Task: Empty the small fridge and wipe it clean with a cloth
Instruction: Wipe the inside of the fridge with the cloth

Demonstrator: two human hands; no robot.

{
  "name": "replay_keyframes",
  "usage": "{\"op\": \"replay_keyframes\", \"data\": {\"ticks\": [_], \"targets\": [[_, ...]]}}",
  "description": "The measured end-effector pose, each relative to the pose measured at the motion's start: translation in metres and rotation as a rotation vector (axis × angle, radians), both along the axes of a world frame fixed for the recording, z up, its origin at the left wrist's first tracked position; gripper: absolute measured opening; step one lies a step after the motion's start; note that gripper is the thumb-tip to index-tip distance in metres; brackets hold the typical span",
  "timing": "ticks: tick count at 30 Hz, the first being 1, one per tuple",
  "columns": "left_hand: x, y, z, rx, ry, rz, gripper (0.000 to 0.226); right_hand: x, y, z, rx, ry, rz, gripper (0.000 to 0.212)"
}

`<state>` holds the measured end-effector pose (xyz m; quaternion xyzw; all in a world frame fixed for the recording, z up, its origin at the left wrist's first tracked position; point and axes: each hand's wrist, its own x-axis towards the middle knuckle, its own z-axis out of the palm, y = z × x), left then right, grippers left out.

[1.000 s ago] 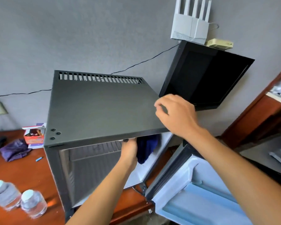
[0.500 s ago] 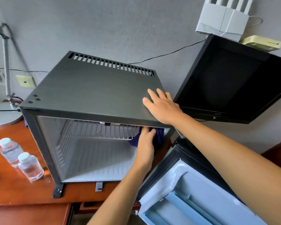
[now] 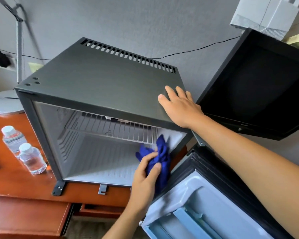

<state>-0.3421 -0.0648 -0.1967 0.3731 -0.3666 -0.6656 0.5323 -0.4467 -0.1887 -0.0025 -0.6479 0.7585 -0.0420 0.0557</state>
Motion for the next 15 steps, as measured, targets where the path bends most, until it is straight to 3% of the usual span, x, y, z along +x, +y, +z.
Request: {"op": "replay_keyframes", "data": {"ticks": [3,6,8,11,15], "targets": [[0.011,-0.003,-0.054,0.37,0.182,0.068,0.025,-0.001,-0.001,-0.001,-0.015,0.001,0.004,0.07],[-0.001,-0.035,-0.079,0.485,0.304,0.045,0.036,-0.001,-0.001,-0.001,-0.026,-0.007,0.008,0.068],[-0.016,-0.061,-0.079,0.386,0.197,0.01,0.04,-0.001,-0.002,-0.001,-0.03,-0.003,0.0,0.066],[-0.037,-0.112,-0.077,0.274,-0.162,-0.028,0.041,-0.002,-0.002,-0.001,-0.036,0.001,-0.009,0.065],[-0.054,-0.164,-0.083,0.337,-0.393,-0.114,0.044,-0.001,-0.002,-0.001,-0.042,-0.006,-0.019,0.064]]}}
